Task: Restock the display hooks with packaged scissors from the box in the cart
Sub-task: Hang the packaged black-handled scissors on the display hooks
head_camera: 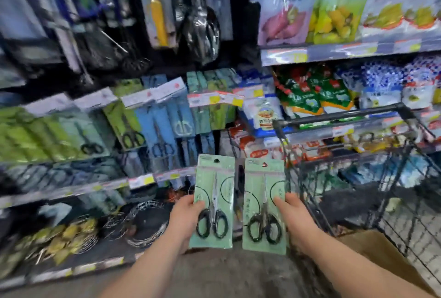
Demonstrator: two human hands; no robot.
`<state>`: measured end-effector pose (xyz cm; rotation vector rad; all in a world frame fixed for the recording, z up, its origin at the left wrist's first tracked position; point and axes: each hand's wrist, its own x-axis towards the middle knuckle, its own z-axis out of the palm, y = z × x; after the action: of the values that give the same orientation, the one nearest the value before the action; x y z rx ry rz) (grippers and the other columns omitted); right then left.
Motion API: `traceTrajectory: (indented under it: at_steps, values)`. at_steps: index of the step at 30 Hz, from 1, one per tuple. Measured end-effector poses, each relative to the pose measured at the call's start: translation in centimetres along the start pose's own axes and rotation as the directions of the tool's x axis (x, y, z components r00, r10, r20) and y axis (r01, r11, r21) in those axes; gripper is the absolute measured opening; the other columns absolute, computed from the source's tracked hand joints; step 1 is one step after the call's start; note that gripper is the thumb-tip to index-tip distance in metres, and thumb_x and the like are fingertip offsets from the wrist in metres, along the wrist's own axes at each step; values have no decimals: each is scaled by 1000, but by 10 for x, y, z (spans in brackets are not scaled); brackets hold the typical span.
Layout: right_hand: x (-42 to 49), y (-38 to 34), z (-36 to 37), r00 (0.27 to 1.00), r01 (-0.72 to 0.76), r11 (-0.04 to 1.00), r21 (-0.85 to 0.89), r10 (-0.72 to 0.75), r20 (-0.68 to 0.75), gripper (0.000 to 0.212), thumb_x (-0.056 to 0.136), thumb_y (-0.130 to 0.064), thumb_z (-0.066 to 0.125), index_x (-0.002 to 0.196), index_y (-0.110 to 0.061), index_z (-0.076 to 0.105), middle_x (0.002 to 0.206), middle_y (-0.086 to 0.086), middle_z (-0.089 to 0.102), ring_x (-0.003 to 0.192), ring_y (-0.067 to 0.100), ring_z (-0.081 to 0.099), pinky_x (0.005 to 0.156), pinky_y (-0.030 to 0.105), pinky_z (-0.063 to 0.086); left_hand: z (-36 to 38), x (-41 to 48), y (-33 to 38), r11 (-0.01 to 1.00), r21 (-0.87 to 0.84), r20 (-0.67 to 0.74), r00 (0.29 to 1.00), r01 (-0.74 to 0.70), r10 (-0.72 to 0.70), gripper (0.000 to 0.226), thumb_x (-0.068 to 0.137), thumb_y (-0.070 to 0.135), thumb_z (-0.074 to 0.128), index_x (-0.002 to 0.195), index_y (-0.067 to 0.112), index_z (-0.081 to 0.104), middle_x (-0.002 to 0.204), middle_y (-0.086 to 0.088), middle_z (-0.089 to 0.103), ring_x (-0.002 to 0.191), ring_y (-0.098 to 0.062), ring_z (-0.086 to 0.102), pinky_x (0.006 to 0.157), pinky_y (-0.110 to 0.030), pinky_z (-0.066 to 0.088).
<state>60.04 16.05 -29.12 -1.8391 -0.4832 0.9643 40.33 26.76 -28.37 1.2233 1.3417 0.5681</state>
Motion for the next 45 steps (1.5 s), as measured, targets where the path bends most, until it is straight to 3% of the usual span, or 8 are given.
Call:
traceTrajectory:
  at_steps: [4, 8, 14, 18, 22, 29, 33, 45]
  values:
    - [-32, -24, 92, 984, 67, 992, -105, -48, 171, 43, 98, -25, 45, 137, -7, 42, 140, 7, 42, 130, 25, 40, 110, 34, 30, -101, -18, -24, 1000, -27, -134, 991, -17, 13, 9, 84, 12, 59, 85, 13, 68, 91, -8, 72, 89, -28, 65, 87, -41, 50]
    - [-63, -46, 167, 942, 166, 972, -165, -107, 319, 24, 97, -21, 46, 118, -11, 53, 128, 9, 57, 108, 21, 53, 102, 35, 40, -177, -39, -35, 995, -95, -297, 955, -44, 14, 9, 90, 9, 56, 84, 15, 60, 92, -5, 65, 87, -22, 58, 73, -31, 44]
    - [-85, -69, 232, 895, 272, 934, -232, -157, 418, 41, 98, -24, 43, 137, -10, 44, 139, 2, 49, 125, 23, 48, 110, 36, 34, -240, -48, -55, 986, -158, -390, 921, -53, -13, 15, 89, 9, 52, 91, 2, 64, 95, -23, 68, 79, -23, 57, 72, -33, 41]
    - [-80, -86, 268, 857, 343, 906, -247, -194, 477, 31, 99, -18, 42, 126, -9, 53, 112, -4, 56, 101, 15, 50, 91, 28, 38, -266, -42, -59, 978, -203, -426, 903, -45, -47, 12, 90, 10, 53, 95, 10, 64, 95, -16, 70, 83, -26, 61, 74, -33, 45]
    - [-62, -102, 309, 846, 363, 893, -267, -196, 495, 33, 98, -22, 43, 126, -6, 50, 127, 8, 56, 112, 23, 51, 100, 39, 41, -295, -25, -58, 979, -199, -450, 892, -41, -54, 12, 87, 13, 55, 92, 7, 65, 92, -20, 70, 82, -26, 63, 76, -36, 48]
    - [-16, -141, 388, 824, 382, 893, -236, -214, 525, 11, 96, -18, 43, 102, -13, 52, 109, 11, 59, 99, 25, 54, 92, 38, 43, -342, 18, -34, 980, -199, -529, 844, -22, -89, 6, 88, 13, 57, 89, 9, 62, 91, -16, 71, 88, -34, 65, 90, -48, 50]
    - [15, -163, 428, 810, 391, 890, -234, -213, 547, 18, 96, -16, 43, 105, -7, 56, 103, 6, 59, 94, 24, 54, 78, 31, 42, -367, 54, -15, 982, -190, -562, 821, -8, -102, 5, 88, 12, 58, 90, 10, 63, 89, -12, 71, 82, -27, 64, 84, -41, 51]
    - [86, -188, 500, 821, 354, 901, -250, -172, 544, 34, 97, -18, 41, 123, 4, 47, 127, 24, 51, 117, 38, 49, 98, 44, 40, -395, 134, 3, 963, -270, -555, 817, 3, -158, 6, 90, 5, 56, 94, 4, 60, 89, -19, 71, 76, -30, 65, 76, -45, 54]
